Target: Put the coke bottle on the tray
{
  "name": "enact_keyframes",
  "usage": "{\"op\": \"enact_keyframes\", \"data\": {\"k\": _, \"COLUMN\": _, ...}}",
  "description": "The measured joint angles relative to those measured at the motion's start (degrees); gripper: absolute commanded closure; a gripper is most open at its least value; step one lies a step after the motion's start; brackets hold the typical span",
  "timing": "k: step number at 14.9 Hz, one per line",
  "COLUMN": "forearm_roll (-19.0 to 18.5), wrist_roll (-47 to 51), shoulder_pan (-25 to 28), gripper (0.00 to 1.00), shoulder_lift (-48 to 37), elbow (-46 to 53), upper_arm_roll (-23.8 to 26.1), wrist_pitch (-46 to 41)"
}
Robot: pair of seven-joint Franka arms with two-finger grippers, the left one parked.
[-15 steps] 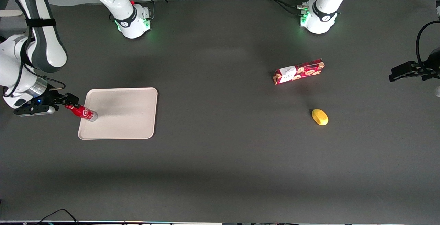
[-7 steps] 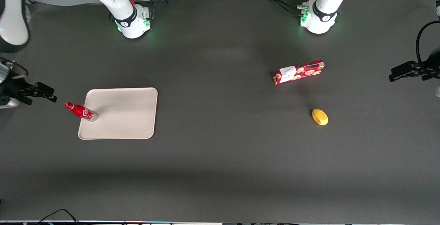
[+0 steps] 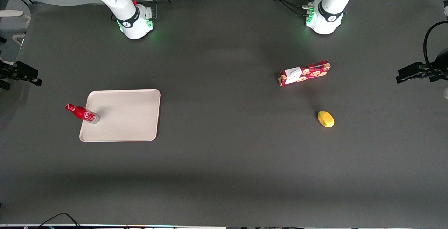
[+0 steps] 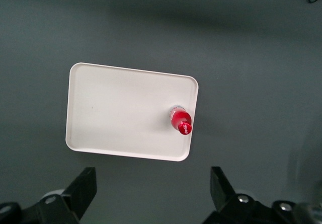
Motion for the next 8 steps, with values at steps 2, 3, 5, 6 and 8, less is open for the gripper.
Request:
{"op": "enact_keyframes", "data": {"k": 2, "forearm_roll": -1.26, "wrist_roll": 3.74, "shoulder_pan": 0.02, "gripper": 0.00, "shoulder_lift": -0.01, "elbow": 1.71, "upper_arm_roll": 2.33, "wrist_pitch": -1.33}}
{"op": "enact_keyframes", "data": {"k": 3, "forearm_roll": -1.37, "wrist_roll": 4.72, "shoulder_pan": 0.02, "gripper": 0.00, "shoulder_lift": -0.02, "elbow": 2.18, "upper_arm_roll": 2.82, "wrist_pitch": -2.18}}
{"op": "enact_keyframes", "data": {"k": 5, "forearm_roll": -1.32, "wrist_roll": 5.10, "shoulder_pan": -0.08, "gripper": 0.00, "shoulder_lift": -0.09, "elbow": 2.97, "upper_arm_roll": 2.82, "wrist_pitch": -4.09}}
{"op": "enact_keyframes", "data": {"k": 6, "forearm_roll": -0.74, "wrist_roll": 5.14, "shoulder_pan": -0.18, "gripper": 0.00, "shoulder_lift": -0.19, "elbow": 3.23, "upper_arm_roll": 2.66, "wrist_pitch": -4.51}}
{"op": "enact_keyframes", "data": {"k": 8, "forearm_roll": 0.77, "wrist_roll": 5.16, "shoulder_pan": -0.33, "gripper": 0.00, "shoulder_lift": -0.40, "elbow": 3.56, "upper_arm_roll": 2.28, "wrist_pitch": -5.02}}
